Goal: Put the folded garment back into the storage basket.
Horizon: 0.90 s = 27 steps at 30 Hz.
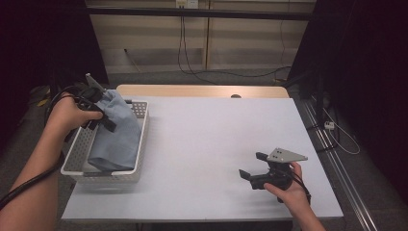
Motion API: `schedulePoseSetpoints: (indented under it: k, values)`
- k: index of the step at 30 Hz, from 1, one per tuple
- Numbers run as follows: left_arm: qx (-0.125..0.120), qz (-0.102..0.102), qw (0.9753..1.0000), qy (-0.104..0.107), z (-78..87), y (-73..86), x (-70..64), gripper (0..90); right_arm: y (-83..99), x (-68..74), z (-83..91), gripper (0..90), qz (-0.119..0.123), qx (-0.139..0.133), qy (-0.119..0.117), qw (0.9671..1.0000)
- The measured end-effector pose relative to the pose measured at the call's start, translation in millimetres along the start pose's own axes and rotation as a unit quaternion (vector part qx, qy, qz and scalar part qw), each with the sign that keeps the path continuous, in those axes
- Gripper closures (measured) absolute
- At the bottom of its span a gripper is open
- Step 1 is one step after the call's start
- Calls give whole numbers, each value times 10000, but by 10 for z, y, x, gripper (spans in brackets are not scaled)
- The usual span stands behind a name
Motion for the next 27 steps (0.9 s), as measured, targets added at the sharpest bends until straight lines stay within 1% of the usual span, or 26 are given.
schedulePoseSetpoints:
  k: [7,8,9,14,15,20,22,27]
  values:
    - [-9,3,10000,18,-23,12,-2,745,1,-2,2,70,12,0,1,10000]
    - [-27,-1,10000,88,-23,20,-16,745,2,1,-1,70,9,1,-2,10000]
    - [-29,-13,9999,102,-25,26,-20,745,3,2,-2,70,9,6,0,10000]
    - [-49,0,9999,117,-40,48,-24,745,5,9,-7,70,20,15,-6,10000]
    - [-34,-11,9999,113,-46,56,-18,745,5,9,-7,70,20,15,-6,10000]
    - [-136,59,9998,119,-118,66,32,742,4,16,-4,70,28,11,-10,10000]
    - [-135,34,9998,141,-134,72,55,738,3,15,-4,71,28,8,-6,10000]
    - [-233,94,9996,92,-156,68,107,728,3,13,-4,71,23,6,-5,10000]
Point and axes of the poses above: each handheld gripper's, and its own axes: z roughly backward along the jaws, y roughly out of its underside, x roughly to its left, the point moved 10 cm from there along -z, roughly forward along the jaws
